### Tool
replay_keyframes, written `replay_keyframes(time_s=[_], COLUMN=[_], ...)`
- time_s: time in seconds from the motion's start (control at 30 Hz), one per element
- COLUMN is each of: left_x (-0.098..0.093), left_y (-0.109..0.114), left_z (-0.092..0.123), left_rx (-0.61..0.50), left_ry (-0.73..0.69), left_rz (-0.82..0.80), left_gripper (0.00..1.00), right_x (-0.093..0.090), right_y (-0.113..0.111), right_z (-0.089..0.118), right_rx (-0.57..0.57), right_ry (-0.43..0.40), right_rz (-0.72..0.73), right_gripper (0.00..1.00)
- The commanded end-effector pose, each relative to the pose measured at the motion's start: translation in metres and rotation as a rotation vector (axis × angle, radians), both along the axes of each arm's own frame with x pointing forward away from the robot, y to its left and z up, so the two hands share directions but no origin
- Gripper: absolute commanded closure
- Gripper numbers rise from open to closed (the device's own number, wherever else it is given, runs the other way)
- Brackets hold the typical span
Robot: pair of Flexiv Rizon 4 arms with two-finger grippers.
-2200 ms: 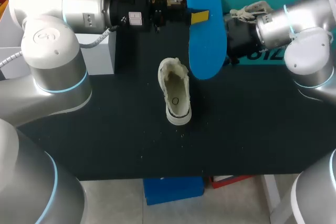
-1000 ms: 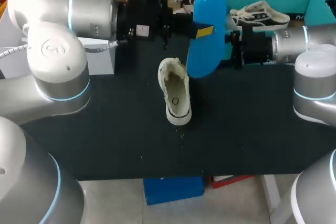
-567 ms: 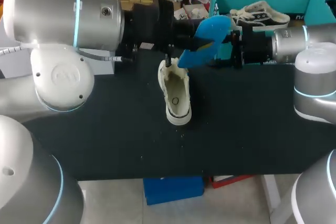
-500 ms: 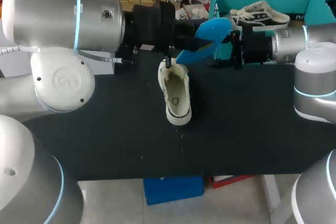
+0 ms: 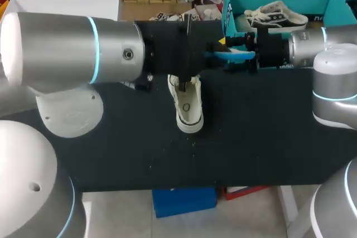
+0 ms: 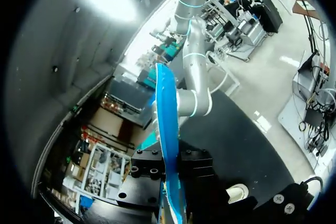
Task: Take the shoe out of the shoebox, open the shoe tongue, remove and reinsert the insole, then place the shoe into the shoebox
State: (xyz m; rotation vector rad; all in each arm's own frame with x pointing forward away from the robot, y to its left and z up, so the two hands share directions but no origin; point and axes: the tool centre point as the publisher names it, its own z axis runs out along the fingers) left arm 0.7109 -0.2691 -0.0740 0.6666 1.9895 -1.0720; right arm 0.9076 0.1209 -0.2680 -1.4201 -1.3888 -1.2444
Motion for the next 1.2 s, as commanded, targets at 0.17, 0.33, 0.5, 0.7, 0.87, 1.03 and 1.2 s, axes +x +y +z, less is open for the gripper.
replay_keyframes(time_s=[0.17, 0.33, 0.5, 0.7, 0.87, 1.03, 1.2], left_x=[-0.025, -0.028, -0.029, -0.028, -0.021, -0.012, 0.002], left_y=[0.020, 0.022, 0.027, 0.029, 0.036, 0.045, 0.055], left_z=[-0.031, -0.049, -0.076, -0.110, -0.129, -0.144, -0.161], left_rx=[0.081, 0.073, 0.044, 0.073, 0.078, 0.094, 0.104], left_ry=[-0.185, -0.215, -0.210, -0.302, -0.371, -0.423, -0.472], left_rz=[0.072, 0.062, 0.044, -0.067, -0.128, -0.164, -0.196], left_gripper=[1.00, 1.00, 1.00, 1.00, 1.00, 1.00, 1.00], right_x=[0.000, 0.000, 0.000, 0.000, 0.000, 0.000, 0.000], right_y=[0.001, 0.001, 0.001, 0.001, 0.001, 0.001, 0.001], right_z=[-0.001, -0.001, -0.001, -0.001, -0.001, -0.001, -0.001], right_rx=[0.000, 0.000, 0.000, 0.000, 0.000, 0.000, 0.000], right_ry=[-0.001, -0.001, -0.001, -0.001, -0.001, -0.001, -0.001], right_rz=[-0.002, -0.002, -0.002, -0.002, -0.002, -0.002, -0.002], right_gripper=[0.00, 0.00, 0.00, 0.00, 0.00, 0.00, 0.00])
